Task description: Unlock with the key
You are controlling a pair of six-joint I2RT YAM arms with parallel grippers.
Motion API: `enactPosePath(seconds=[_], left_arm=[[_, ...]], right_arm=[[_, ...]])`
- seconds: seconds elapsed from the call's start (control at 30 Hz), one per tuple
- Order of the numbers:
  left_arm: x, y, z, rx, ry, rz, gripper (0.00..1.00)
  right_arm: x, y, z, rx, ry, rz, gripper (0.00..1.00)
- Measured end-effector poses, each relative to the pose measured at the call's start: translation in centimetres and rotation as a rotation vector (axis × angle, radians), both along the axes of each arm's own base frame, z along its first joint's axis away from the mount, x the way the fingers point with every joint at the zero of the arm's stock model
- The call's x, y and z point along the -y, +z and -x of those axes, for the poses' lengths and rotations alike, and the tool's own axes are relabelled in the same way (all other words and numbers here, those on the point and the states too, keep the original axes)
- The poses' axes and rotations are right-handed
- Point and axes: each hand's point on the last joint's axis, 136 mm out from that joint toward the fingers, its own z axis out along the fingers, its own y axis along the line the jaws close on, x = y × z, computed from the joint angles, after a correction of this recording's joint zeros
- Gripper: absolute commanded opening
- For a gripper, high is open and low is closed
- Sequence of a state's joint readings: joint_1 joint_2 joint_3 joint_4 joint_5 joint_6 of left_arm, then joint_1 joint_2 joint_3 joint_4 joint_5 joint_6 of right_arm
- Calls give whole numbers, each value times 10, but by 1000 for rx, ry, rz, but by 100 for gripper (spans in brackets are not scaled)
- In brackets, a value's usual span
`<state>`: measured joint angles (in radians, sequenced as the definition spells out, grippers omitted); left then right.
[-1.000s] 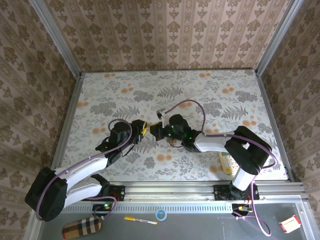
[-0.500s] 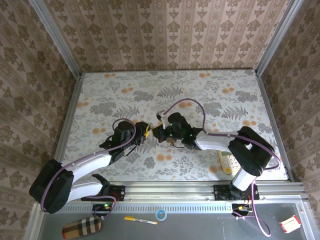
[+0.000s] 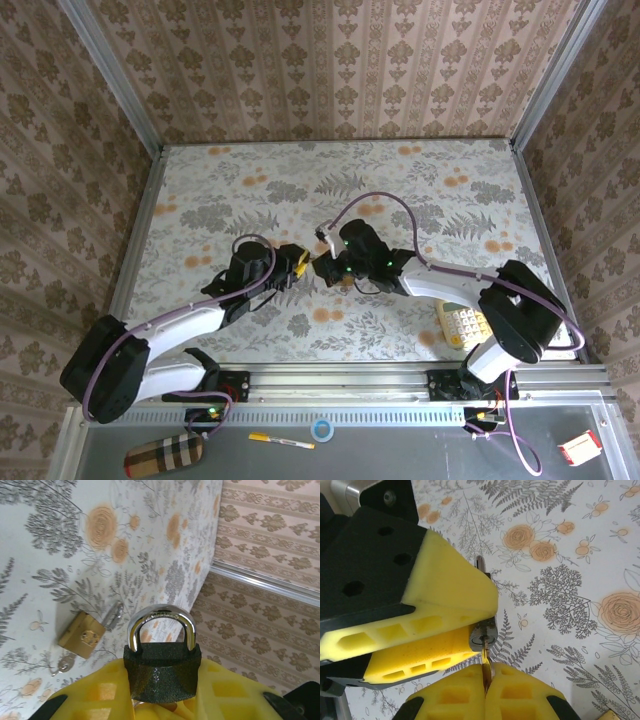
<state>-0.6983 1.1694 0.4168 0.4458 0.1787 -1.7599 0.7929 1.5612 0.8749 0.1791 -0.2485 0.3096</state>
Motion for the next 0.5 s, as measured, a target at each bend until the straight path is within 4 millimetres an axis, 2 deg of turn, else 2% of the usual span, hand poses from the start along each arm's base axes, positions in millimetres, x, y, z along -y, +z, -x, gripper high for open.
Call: enactPosePath(seconds=[0.23,0.5], left_arm=[[1,23,-6,83,20,42,0],[-9,36,-5,142,39,16,0]], right_arm=[[1,24,-8,2,-88,-198,0],[-6,35,-10,4,-84,-270,0]])
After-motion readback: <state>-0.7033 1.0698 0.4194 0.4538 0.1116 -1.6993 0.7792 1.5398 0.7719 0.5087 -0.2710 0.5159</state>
